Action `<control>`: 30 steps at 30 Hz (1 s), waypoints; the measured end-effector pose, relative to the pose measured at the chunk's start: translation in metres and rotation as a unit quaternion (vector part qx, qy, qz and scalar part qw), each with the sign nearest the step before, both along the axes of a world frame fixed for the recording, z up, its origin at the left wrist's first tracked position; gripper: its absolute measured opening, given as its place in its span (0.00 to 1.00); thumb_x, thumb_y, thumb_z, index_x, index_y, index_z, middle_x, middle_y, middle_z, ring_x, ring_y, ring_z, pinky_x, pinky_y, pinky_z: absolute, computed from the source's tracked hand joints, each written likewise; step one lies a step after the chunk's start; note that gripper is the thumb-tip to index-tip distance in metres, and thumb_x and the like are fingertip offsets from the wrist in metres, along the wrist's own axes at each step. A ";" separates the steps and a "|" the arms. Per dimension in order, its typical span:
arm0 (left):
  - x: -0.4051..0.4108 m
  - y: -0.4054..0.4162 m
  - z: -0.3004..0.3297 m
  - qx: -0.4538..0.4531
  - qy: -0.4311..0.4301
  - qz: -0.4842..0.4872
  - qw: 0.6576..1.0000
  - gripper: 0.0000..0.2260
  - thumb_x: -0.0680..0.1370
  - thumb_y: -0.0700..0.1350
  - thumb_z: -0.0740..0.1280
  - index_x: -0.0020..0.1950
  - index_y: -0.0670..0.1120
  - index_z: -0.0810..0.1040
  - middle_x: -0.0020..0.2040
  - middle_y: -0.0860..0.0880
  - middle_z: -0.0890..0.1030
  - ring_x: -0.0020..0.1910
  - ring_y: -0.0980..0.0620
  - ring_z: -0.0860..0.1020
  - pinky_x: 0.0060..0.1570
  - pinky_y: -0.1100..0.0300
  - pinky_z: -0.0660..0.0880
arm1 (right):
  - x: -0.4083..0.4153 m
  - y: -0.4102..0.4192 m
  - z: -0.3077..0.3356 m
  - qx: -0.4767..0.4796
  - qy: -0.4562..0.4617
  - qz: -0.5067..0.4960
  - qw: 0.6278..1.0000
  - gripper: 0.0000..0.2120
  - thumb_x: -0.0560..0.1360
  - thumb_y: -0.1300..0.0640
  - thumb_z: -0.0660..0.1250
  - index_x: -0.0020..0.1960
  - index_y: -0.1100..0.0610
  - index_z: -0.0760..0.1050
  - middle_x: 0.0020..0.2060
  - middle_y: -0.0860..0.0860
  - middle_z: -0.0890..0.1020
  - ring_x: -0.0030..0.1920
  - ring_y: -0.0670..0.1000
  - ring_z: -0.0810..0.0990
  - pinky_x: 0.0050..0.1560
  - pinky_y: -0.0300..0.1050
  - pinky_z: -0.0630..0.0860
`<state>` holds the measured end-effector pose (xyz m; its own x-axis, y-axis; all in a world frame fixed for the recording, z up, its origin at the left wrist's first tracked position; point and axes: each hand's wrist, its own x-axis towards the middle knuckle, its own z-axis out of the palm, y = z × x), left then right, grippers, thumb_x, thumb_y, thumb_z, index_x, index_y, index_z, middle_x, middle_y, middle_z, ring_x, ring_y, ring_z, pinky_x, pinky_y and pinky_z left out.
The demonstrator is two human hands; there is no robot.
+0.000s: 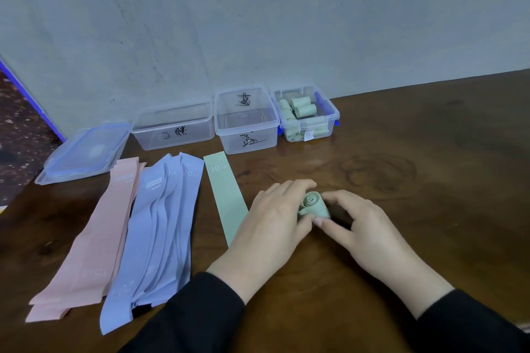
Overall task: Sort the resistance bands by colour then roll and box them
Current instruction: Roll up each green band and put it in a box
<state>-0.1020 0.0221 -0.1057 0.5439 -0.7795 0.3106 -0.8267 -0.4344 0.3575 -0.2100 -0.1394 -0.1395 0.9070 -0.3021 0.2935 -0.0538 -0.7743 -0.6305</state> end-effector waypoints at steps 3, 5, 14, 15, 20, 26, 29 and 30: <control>-0.005 -0.002 -0.007 0.039 -0.024 -0.025 0.999 0.23 0.83 0.50 0.63 0.78 0.53 0.65 0.72 0.56 0.71 0.69 0.55 0.69 0.68 0.58 0.64 | 0.001 -0.003 -0.005 -0.004 0.027 -0.028 0.999 0.17 0.75 0.42 0.71 0.64 0.41 0.77 0.55 0.35 0.81 0.59 0.41 0.77 0.61 0.42 0.75; -0.006 -0.002 -0.015 0.067 -0.047 -0.038 0.996 0.23 0.84 0.46 0.60 0.79 0.52 0.63 0.75 0.54 0.69 0.68 0.52 0.70 0.66 0.51 0.68 | 0.001 -0.004 -0.008 -0.007 0.039 -0.037 0.999 0.18 0.74 0.41 0.71 0.63 0.42 0.76 0.54 0.38 0.82 0.59 0.44 0.78 0.60 0.46 0.77; -0.013 -0.002 -0.022 0.101 -0.064 -0.005 0.993 0.25 0.86 0.49 0.51 0.81 0.62 0.44 0.81 0.57 0.57 0.73 0.51 0.64 0.67 0.50 0.65 | 0.000 -0.002 -0.008 -0.014 0.042 -0.046 0.998 0.17 0.75 0.44 0.73 0.60 0.47 0.76 0.52 0.41 0.85 0.56 0.43 0.82 0.64 0.49 0.76; -0.013 -0.001 -0.022 0.105 -0.069 -0.006 0.992 0.26 0.86 0.49 0.51 0.80 0.62 0.42 0.81 0.57 0.57 0.73 0.51 0.64 0.67 0.51 0.65 | 0.000 -0.002 -0.007 -0.015 0.041 -0.045 0.998 0.17 0.75 0.45 0.73 0.60 0.48 0.76 0.53 0.42 0.85 0.57 0.42 0.82 0.66 0.50 0.75; -0.017 -0.002 -0.021 0.075 -0.030 -0.008 0.997 0.27 0.86 0.48 0.55 0.80 0.62 0.45 0.66 0.58 0.75 0.64 0.55 0.71 0.62 0.57 0.66 | -0.002 0.002 -0.002 -0.017 0.053 -0.046 0.997 0.15 0.76 0.47 0.73 0.60 0.48 0.75 0.53 0.43 0.85 0.57 0.40 0.80 0.69 0.49 0.72; -0.010 -0.003 -0.005 -0.059 0.264 0.054 0.961 0.14 0.82 0.54 0.63 0.67 0.60 0.77 0.54 0.66 0.79 0.56 0.63 0.77 0.53 0.70 0.71 | -0.011 0.004 0.013 0.129 0.070 -0.005 0.989 0.17 0.77 0.47 0.73 0.64 0.42 0.75 0.53 0.37 0.84 0.59 0.36 0.79 0.61 0.36 0.74; -0.008 -0.001 0.007 -0.090 0.345 0.050 0.933 0.11 0.82 0.58 0.63 0.50 0.56 0.83 0.44 0.60 0.81 0.48 0.60 0.78 0.46 0.65 0.72 | -0.015 0.007 0.032 0.241 0.069 0.046 0.967 0.22 0.78 0.51 0.72 0.70 0.42 0.70 0.50 0.39 0.86 0.55 0.39 0.82 0.60 0.40 0.73; -0.008 0.000 0.010 -0.097 0.367 0.052 0.924 0.13 0.81 0.58 0.63 0.47 0.55 0.83 0.42 0.58 0.81 0.47 0.58 0.78 0.47 0.61 0.74 | -0.015 0.008 0.037 0.254 0.070 0.054 0.963 0.24 0.78 0.50 0.71 0.71 0.42 0.68 0.48 0.41 0.87 0.53 0.41 0.83 0.59 0.39 0.73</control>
<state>-0.1100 0.0218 -0.0954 0.7318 -0.6802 -0.0438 -0.2876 -0.3664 0.8849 -0.2251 -0.1314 -0.1028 0.9608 -0.2771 0.0060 -0.1022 -0.3740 -0.9218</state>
